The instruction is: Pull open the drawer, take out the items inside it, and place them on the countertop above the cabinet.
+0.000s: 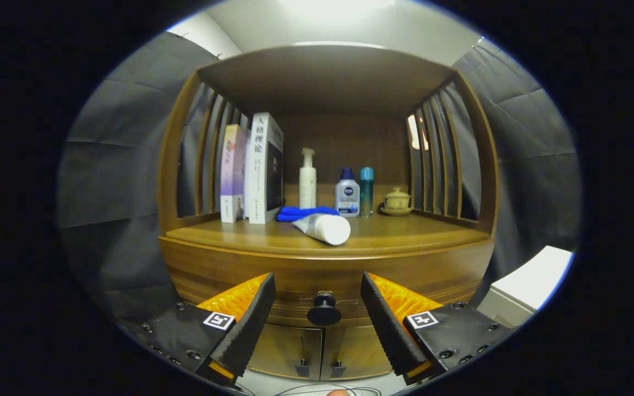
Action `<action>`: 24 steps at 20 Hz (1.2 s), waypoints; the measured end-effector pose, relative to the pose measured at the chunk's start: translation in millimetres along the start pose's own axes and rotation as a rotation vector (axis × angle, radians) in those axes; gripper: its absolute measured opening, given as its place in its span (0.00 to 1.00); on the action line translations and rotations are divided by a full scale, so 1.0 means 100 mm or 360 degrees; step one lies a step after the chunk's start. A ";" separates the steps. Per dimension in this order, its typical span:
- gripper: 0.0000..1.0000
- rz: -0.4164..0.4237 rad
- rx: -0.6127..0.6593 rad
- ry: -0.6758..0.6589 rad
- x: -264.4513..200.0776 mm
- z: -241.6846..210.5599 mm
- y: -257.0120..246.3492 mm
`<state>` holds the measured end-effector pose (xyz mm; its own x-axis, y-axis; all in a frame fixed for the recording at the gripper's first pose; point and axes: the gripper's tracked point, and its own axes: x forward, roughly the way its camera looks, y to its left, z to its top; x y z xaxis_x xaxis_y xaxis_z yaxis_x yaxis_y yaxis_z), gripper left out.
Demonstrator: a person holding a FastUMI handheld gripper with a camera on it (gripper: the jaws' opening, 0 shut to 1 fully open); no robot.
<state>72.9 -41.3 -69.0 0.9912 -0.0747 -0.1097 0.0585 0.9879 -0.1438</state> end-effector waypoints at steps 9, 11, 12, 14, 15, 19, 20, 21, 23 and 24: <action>0.98 0.0072 -0.0016 -0.0093 -0.99 0.44 -0.02; 0.98 0.0070 -0.0006 -0.0103 -1.09 0.45 -0.04; 0.98 0.0072 -0.0003 -0.0107 -1.14 0.46 -0.06; 0.98 0.0073 0.0003 -0.0105 -1.19 0.46 -0.08; 0.98 0.0075 0.0010 -0.0104 -1.22 0.46 -0.09; 0.98 0.0072 0.0044 -0.0115 -1.27 0.52 -0.13; 0.98 0.0068 0.0051 -0.0121 -1.27 0.54 -0.14; 0.98 0.0068 0.0057 -0.0127 -1.27 0.56 -0.14; 0.98 0.0066 0.0063 -0.0137 -1.26 0.59 -0.14; 0.97 0.0067 0.0059 -0.0139 -1.27 0.59 -0.14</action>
<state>-46.8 -37.5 4.7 0.9993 -0.0222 -0.0284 0.0191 0.9944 -0.1040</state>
